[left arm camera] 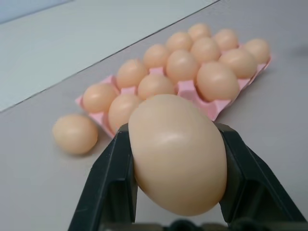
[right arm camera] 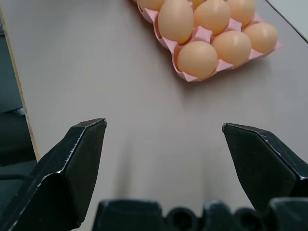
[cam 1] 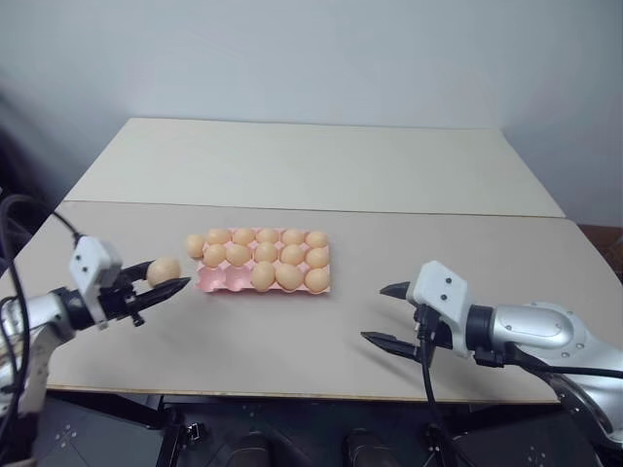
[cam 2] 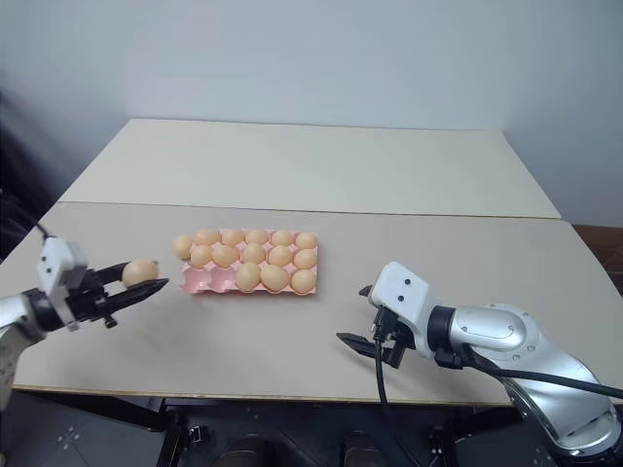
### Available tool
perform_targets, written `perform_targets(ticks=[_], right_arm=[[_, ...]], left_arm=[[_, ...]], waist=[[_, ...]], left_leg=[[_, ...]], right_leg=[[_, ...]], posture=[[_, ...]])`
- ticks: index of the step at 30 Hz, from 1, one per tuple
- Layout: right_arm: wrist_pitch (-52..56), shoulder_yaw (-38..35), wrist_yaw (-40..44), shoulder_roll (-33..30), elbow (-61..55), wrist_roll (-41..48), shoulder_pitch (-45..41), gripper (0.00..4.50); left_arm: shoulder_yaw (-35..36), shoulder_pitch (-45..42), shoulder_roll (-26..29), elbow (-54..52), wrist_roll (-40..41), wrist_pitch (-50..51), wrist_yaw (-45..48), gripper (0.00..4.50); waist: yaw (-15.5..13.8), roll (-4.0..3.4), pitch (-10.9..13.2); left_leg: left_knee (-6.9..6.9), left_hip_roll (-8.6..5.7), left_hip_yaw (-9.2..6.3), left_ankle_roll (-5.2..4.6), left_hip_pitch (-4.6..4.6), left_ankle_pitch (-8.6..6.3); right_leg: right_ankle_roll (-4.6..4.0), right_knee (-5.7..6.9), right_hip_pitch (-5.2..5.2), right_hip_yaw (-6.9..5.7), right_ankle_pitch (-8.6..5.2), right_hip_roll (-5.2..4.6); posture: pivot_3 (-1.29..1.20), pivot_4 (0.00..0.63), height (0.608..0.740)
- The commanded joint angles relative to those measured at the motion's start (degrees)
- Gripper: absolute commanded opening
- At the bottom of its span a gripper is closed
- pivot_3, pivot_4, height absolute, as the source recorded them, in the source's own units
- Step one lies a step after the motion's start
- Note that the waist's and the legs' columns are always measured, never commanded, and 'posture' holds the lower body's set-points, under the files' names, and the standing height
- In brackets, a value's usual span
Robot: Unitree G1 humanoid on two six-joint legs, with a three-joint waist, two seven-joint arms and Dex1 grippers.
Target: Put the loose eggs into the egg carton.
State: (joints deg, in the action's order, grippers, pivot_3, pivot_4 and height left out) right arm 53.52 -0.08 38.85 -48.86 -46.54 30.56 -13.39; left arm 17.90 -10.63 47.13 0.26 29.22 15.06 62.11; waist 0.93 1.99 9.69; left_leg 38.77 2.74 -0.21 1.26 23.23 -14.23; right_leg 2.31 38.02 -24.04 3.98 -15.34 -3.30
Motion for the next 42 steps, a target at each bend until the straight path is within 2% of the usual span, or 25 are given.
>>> perform_targets(ticks=[1,7,17,18,19,24,34,42], right_arm=[[-1.32,-2.18,-0.37,0.05,-3.15,1.17,-1.19,4.5],[0.26,-5.57,-2.99,2.01,-5.02,4.19,-1.11,4.5],[1.09,-4.42,-9.4,3.9,-8.26,4.05,3.42,4.5],[1.07,-4.15,-9.77,3.97,-8.37,4.08,3.51,4.5],[1.06,-3.99,-10.04,4.0,-8.42,4.19,3.53,4.5],[1.21,-3.48,-10.4,3.5,-7.79,4.41,3.37,4.5],[0.83,-2.63,-10.27,3.02,-6.96,4.18,2.43,4.5],[-1.6,-3.54,-6.83,1.75,-5.39,4.68,1.19,4.5]], left_arm=[[-3.65,-5.35,-1.29,4.14,-1.46,-2.63,2.22,1.84],[-10.05,-15.91,-5.86,13.82,-4.36,-5.89,5.64,1.84],[-13.0,-21.3,-6.71,21.19,-7.76,-9.93,9.91,1.84],[-12.84,-22.09,-7.19,22.31,-7.51,-10.18,10.28,2.49],[-12.64,-22.74,-7.62,23.11,-7.23,-10.2,10.43,2.68],[-12.26,-23.82,-8.72,23.67,-7.5,-11.97,10.5,4.3],[-7.51,-18.69,-4.21,19.25,-5.62,-11.03,10.31,4.3],[0.36,-5.63,3.12,9.45,-3.06,-7.98,9.75,4.3]], waist=[[-0.07,0.0,0.0],[-0.09,0.02,-0.01],[0.01,0.02,-0.01],[-0.02,0.02,-0.01],[-0.05,0.02,-0.01],[-0.13,0.02,-0.01],[0.42,0.02,-0.01],[0.29,0.01,-0.01]], left_leg=[[0.0,0.0,0.0,0.0,0.03,0.0],[0.05,-0.01,-0.02,0.0,0.06,0.0],[0.1,-0.02,-0.04,-0.01,0.06,0.01],[0.12,-0.02,-0.04,-0.01,0.06,0.01],[0.12,-0.02,-0.04,-0.01,0.06,0.01],[0.12,-0.02,-0.05,-0.01,0.1,0.01],[0.11,-0.01,-0.06,-0.01,0.07,0.01],[0.09,0.02,-0.05,-0.01,0.06,0.01]], right_leg=[[0.0,0.0,-0.03,0.0,0.0,0.01],[0.0,0.01,-0.02,0.0,0.0,0.01],[0.0,0.04,-0.01,0.01,0.0,0.02],[0.0,0.05,0.0,0.01,0.0,0.02],[0.0,0.06,0.0,0.0,0.0,0.02],[0.01,0.02,-0.01,0.0,0.0,0.02],[0.0,0.04,-0.04,0.01,0.0,0.03],[0.0,0.03,-0.04,0.01,0.0,0.02]], posture=[[0.0,0.15,0.74],[0.0,0.15,0.74],[0.0,0.15,0.74],[0.0,0.15,0.74],[0.0,0.15,0.74],[0.0,0.15,0.74],[0.0,0.15,0.74],[0.0,0.15,0.74]])
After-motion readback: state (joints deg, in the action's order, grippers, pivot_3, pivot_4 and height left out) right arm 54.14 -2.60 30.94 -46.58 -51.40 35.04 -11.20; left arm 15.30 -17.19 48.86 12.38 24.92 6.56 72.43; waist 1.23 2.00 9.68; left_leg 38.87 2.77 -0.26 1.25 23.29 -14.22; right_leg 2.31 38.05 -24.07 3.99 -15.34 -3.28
